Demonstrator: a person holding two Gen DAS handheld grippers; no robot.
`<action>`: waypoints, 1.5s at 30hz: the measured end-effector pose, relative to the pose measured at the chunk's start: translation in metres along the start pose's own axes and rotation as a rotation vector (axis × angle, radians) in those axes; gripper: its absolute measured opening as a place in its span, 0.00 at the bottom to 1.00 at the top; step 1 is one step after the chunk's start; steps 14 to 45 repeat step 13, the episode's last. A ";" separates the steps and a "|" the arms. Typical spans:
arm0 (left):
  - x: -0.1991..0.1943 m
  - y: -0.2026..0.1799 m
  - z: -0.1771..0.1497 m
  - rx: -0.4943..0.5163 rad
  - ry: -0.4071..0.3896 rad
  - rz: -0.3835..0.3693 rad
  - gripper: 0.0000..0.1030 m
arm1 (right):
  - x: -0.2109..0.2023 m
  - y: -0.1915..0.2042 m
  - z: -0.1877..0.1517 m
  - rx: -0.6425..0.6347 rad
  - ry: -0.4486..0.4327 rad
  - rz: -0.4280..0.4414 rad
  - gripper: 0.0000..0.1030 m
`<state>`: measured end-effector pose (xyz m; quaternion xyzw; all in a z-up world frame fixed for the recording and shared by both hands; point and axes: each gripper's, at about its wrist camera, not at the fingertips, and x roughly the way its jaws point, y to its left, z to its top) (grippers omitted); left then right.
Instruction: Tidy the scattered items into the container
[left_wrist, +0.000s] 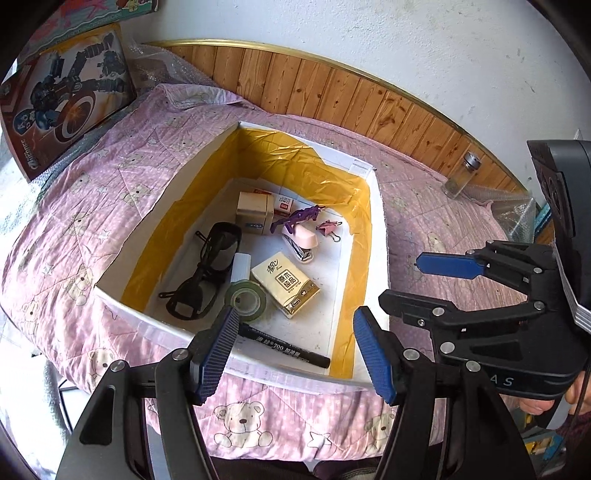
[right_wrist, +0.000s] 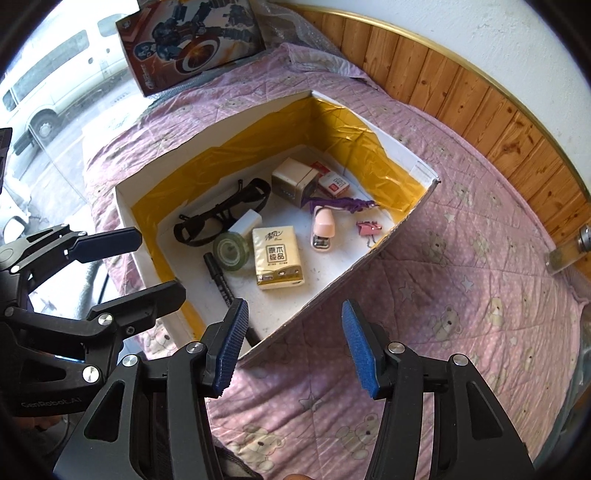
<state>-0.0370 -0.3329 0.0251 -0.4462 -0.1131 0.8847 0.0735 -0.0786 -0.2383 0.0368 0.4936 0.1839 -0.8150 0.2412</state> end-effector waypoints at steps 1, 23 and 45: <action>-0.001 0.001 -0.001 -0.003 -0.001 0.000 0.64 | -0.001 0.001 -0.001 0.003 -0.001 0.003 0.55; -0.022 0.004 -0.011 -0.010 -0.026 0.003 0.64 | -0.014 0.012 -0.005 -0.005 -0.038 0.016 0.54; -0.022 0.004 -0.011 -0.010 -0.026 0.003 0.64 | -0.014 0.012 -0.005 -0.005 -0.038 0.016 0.54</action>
